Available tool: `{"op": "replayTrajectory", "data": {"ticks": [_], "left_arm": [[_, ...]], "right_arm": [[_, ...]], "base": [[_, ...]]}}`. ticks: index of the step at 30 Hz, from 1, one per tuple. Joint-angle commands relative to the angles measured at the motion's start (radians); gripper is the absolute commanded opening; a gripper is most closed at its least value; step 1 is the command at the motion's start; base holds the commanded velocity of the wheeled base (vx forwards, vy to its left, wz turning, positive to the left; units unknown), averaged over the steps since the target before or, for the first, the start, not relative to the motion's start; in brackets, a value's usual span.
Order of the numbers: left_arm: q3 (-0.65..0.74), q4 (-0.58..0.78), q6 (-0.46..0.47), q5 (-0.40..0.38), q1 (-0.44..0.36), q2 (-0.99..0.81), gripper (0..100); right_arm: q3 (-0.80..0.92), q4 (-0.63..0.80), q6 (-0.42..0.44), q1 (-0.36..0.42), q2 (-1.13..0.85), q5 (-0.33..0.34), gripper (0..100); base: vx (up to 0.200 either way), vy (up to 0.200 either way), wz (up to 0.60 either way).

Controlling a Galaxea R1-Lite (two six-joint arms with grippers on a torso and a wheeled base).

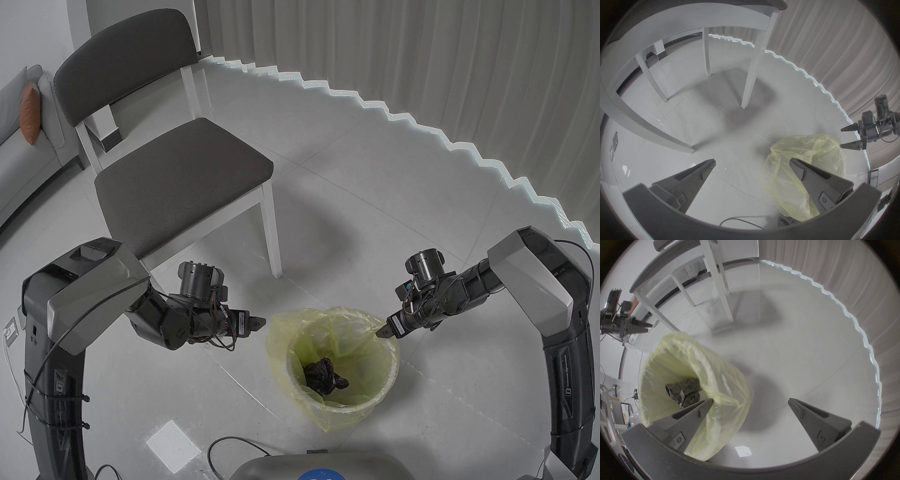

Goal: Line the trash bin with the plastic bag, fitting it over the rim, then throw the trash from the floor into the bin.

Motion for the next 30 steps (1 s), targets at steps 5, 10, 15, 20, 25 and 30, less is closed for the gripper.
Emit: {"op": "replayTrajectory", "data": {"ticks": [5, 10, 15, 20, 25, 30], "left_arm": [[-0.001, 0.0, -0.002, 0.0, -0.013, 0.002, 100], [-0.003, 0.0, -0.001, 0.002, -0.013, -0.001, 100], [-0.003, 0.0, -0.001, 0.002, -0.013, -0.003, 100], [-0.003, 0.0, -0.001, 0.002, -0.014, -0.003, 100], [-0.003, 0.0, -0.001, 0.002, -0.014, -0.003, 100], [-0.003, 0.0, -0.001, 0.002, -0.014, -0.003, 100]], "right_arm": [[-0.007, 0.016, -0.001, -0.003, -0.049, 0.011, 100], [-0.01, 0.015, -0.001, -0.006, -0.054, 0.012, 100], [-0.016, 0.016, -0.001, -0.012, -0.049, 0.012, 100], [-0.013, 0.016, -0.001, -0.012, -0.04, 0.012, 100], [-0.016, 0.016, -0.002, -0.008, -0.012, 0.014, 100], [-0.042, 0.018, -0.013, -0.011, 0.031, 0.014, 100]], "base": [[0.0, 0.0, 0.0], [0.0, 0.0, 0.0], [0.0, 0.0, 0.0], [0.0, 0.0, 0.0], [0.0, 0.0, 0.0], [0.0, 0.0, 0.0]]}}
